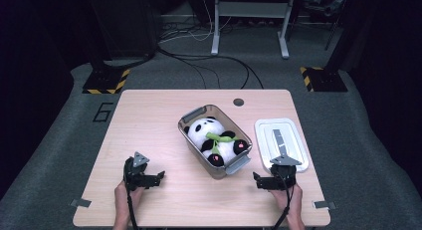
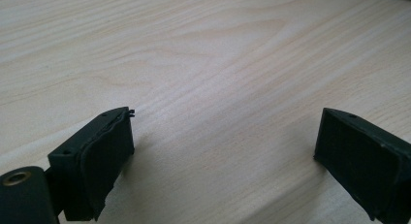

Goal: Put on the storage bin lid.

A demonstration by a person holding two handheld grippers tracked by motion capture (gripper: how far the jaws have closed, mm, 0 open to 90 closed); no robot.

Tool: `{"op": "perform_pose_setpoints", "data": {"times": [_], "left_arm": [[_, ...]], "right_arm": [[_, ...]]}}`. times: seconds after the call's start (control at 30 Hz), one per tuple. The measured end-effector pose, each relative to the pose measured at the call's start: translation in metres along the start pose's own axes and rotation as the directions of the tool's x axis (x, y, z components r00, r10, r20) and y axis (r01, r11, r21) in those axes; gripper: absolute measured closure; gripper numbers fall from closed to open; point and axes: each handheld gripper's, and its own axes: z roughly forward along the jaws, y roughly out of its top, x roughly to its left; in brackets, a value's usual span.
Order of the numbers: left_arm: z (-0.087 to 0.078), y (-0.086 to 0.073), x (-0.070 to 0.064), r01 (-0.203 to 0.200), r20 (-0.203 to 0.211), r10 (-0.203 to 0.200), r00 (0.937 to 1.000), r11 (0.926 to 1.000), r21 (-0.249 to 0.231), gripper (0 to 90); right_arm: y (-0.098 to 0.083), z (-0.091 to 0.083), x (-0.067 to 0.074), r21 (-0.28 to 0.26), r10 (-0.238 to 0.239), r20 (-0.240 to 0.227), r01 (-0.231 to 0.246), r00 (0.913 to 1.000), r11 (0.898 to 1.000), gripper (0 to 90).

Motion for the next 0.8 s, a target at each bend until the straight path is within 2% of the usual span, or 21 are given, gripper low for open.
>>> {"op": "perform_pose_setpoints", "data": {"times": [0.2,0.4,0.57,0.8], "left_arm": [[0.0,0.0,0.0,0.0,0.002,0.0,1.0,1.0,0.001,6.5],[0.0,0.0,0.0,0.001,0.0,-0.001,1.0,1.0,0.001,6.5],[0.0,0.0,0.0,0.0,0.001,0.0,1.0,1.0,0.001,6.5],[0.0,0.0,0.0,0.0,0.002,0.0,1.0,1.0,0.001,6.5]], "right_arm": [[0.01,-0.001,-0.015,-0.002,-0.012,0.032,0.012,0.9994,1.0,0.0],[0.026,0.004,-0.04,-0.01,-0.015,0.073,0.016,0.9972,1.0,0.0],[0.041,0.014,-0.062,-0.002,0.022,0.1,-0.022,0.9948,1.0,0.0],[0.052,0.035,-0.082,0.015,0.054,0.117,-0.057,0.9916,0.998,0.0]]}}
